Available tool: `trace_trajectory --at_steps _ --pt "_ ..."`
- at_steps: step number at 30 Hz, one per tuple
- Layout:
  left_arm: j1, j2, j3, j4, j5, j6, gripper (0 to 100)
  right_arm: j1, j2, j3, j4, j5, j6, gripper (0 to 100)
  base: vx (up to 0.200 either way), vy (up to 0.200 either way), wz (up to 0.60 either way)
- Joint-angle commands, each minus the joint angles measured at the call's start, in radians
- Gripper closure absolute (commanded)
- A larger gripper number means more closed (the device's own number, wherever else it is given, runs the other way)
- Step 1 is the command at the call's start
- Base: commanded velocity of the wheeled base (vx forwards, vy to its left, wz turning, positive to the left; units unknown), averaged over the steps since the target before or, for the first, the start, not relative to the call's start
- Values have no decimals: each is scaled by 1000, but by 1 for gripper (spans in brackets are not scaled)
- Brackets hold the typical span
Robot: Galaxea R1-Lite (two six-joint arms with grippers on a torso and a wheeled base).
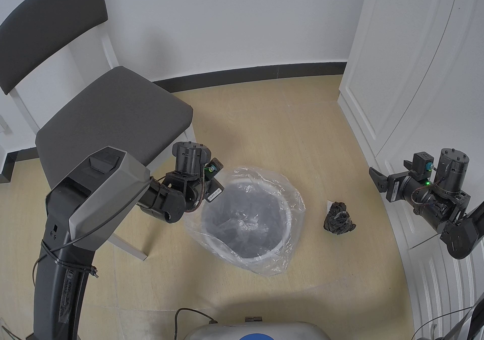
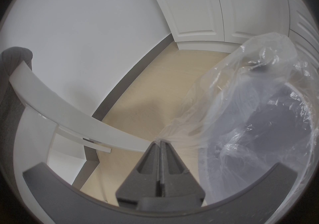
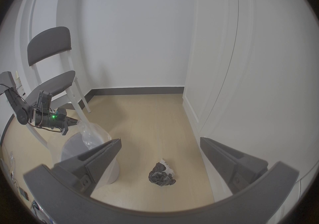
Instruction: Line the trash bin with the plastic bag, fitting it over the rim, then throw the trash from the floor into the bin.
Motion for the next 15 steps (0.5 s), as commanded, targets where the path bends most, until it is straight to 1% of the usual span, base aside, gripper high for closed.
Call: trace_trajectory --at_steps 1,7,8,10,13,14,15 --pt "0 0 2 2 2 0 100 1 2 0 -3 0 0 0 0 0 0" --pt "1 -20 17 2 4 0 100 2 2 0 -4 1 -2 0 0 0 0" --pt "0 -24 19 -6 2 0 0 2 1 0 -4 1 -2 0 0 0 0" --pt "0 -41 33 -10 2 -10 0 2 1 0 -4 6 -2 0 0 0 0" --pt "-3 -92 79 -10 1 -47 0 2 -1 3 -8 50 0 0 0 0 0" --pt "-3 -96 83 -10 -1 -50 0 2 -1 3 -8 55 0 0 0 0 0" --pt "-6 -130 122 -12 -4 -61 0 2 -2 8 -9 72 0 0 0 0 0"
